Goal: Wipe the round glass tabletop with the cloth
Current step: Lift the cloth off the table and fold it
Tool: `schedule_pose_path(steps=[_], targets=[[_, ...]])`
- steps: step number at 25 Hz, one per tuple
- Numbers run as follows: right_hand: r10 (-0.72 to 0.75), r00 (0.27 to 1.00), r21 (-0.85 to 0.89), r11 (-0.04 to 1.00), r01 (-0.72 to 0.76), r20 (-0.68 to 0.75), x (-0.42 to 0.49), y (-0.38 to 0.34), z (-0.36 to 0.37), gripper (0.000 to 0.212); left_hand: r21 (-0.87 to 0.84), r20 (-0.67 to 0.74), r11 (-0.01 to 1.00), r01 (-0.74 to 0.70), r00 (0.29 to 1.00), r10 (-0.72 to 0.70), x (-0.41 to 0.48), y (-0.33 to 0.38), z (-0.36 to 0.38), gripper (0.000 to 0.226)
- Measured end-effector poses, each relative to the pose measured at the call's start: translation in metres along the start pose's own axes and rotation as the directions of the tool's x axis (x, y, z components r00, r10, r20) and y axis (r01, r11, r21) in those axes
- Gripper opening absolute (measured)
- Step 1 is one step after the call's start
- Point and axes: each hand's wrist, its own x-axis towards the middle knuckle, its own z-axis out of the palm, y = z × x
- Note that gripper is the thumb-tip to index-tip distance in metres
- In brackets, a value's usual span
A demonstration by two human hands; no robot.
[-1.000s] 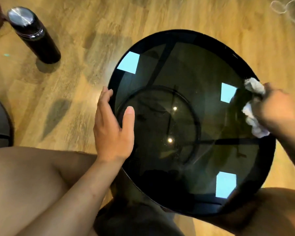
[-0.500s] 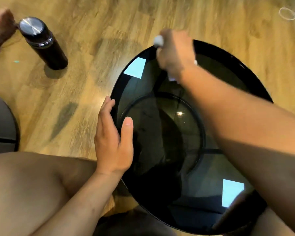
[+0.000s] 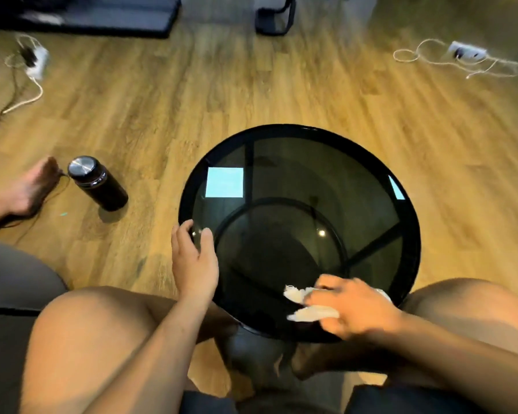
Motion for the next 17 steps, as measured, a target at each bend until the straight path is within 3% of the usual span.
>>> schedule_pose_path(steps=[2,4,5,6,7,8,10,12,14,17], targets=[[0.230,0.973,-0.014,0.973,-0.230,-0.030,-0.027,0.048,-0.012,0.041,0.021,0.036,0.999,-0.050,0.998,0.049,-0.016,0.013,-0.001,0.044],[0.490,0.849,0.126,0.872,-0.473,-0.196,-0.040,0.079,-0.034,0.029,-0.031,0.146,0.996,-0.086,0.985,0.090,-0.036,0.033,0.000,0.037],[0.595,0.745,0.302,0.801,-0.517,-0.302,-0.042,0.084,-0.043,0.023,-0.077,0.224,0.993,-0.090,0.969,0.105,-0.048,0.043,0.002,0.030],[0.674,0.635,0.514,0.723,-0.462,-0.378,-0.043,0.082,-0.052,0.018,-0.104,0.307,0.990,-0.096,0.944,0.124,-0.062,0.053,0.004,0.024],[0.726,0.574,0.718,0.622,-0.312,-0.379,-0.042,0.069,-0.061,0.013,-0.117,0.391,0.988,-0.104,0.909,0.142,-0.077,0.062,0.007,0.019],[0.746,0.576,0.867,0.483,-0.123,-0.334,-0.040,0.050,-0.070,0.012,-0.139,0.474,0.985,-0.101,0.867,0.155,-0.093,0.070,0.011,0.017],[0.704,0.676,0.976,0.171,0.132,-0.215,-0.037,0.009,-0.079,0.022,-0.220,0.643,0.975,-0.016,0.750,0.157,-0.122,0.083,0.019,0.026],[0.632,0.770,0.956,-0.159,0.245,-0.092,-0.039,-0.019,-0.083,0.033,-0.288,0.751,0.951,0.116,0.643,0.149,-0.143,0.093,0.020,0.039],[0.551,0.834,0.853,-0.443,0.275,0.018,-0.042,-0.037,-0.085,0.032,-0.344,0.787,0.918,0.197,0.594,0.167,-0.152,0.094,0.017,0.043],[0.473,0.880,0.769,-0.575,0.280,0.033,-0.048,-0.048,-0.084,0.036,-0.389,0.743,0.914,0.115,0.625,0.238,-0.156,0.091,0.004,0.045]])
